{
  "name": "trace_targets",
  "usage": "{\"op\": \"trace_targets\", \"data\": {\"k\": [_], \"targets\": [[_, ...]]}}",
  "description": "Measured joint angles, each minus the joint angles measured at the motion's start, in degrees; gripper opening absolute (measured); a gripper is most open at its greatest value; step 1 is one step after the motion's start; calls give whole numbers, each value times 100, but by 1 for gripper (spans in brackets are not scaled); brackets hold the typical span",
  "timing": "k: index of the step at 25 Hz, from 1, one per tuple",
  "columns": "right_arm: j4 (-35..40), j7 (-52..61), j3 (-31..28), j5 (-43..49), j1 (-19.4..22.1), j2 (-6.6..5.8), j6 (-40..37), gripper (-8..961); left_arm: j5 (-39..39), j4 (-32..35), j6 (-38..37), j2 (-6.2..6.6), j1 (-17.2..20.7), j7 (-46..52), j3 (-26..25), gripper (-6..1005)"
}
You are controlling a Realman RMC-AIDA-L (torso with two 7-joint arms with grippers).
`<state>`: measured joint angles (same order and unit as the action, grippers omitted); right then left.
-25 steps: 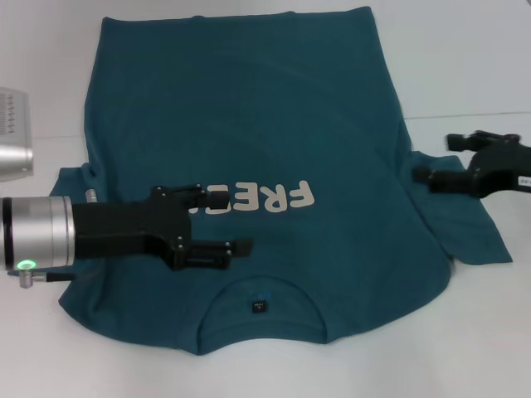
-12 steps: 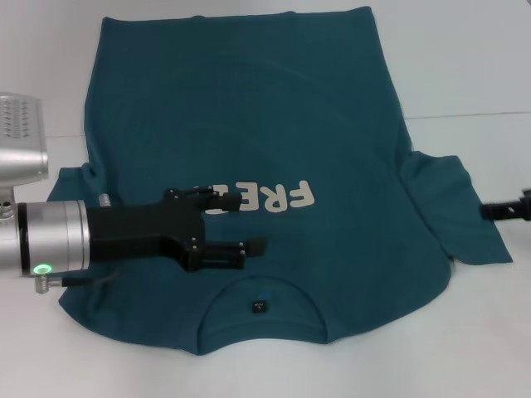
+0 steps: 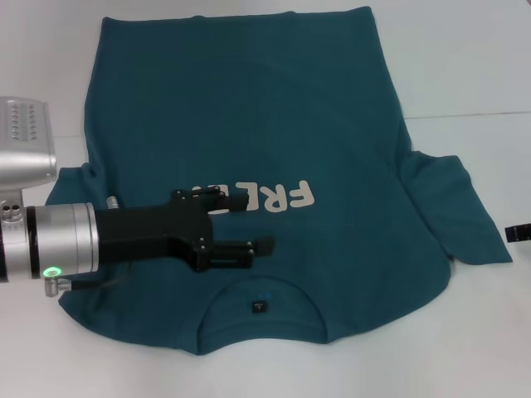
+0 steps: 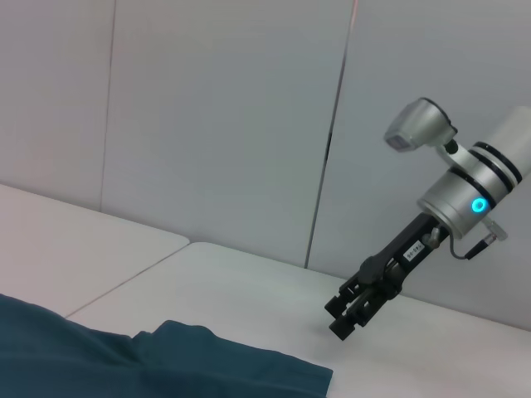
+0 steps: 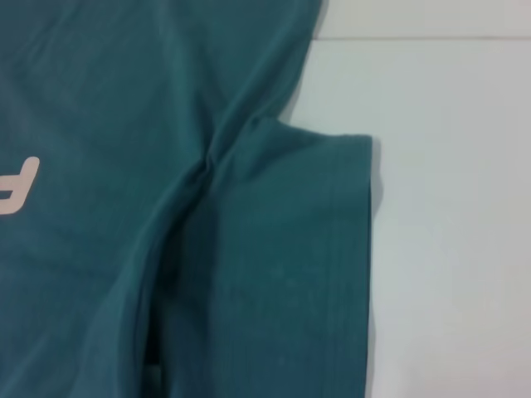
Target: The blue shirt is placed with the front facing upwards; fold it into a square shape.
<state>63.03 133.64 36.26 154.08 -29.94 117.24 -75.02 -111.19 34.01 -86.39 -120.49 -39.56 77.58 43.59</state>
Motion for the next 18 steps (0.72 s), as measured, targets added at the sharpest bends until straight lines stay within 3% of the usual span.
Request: {"op": "trace_targets", "data": {"k": [18], "targets": [[-809, -52, 52, -97, -184, 0, 637, 944, 1, 1, 131, -2, 15, 12, 1, 860]]}}
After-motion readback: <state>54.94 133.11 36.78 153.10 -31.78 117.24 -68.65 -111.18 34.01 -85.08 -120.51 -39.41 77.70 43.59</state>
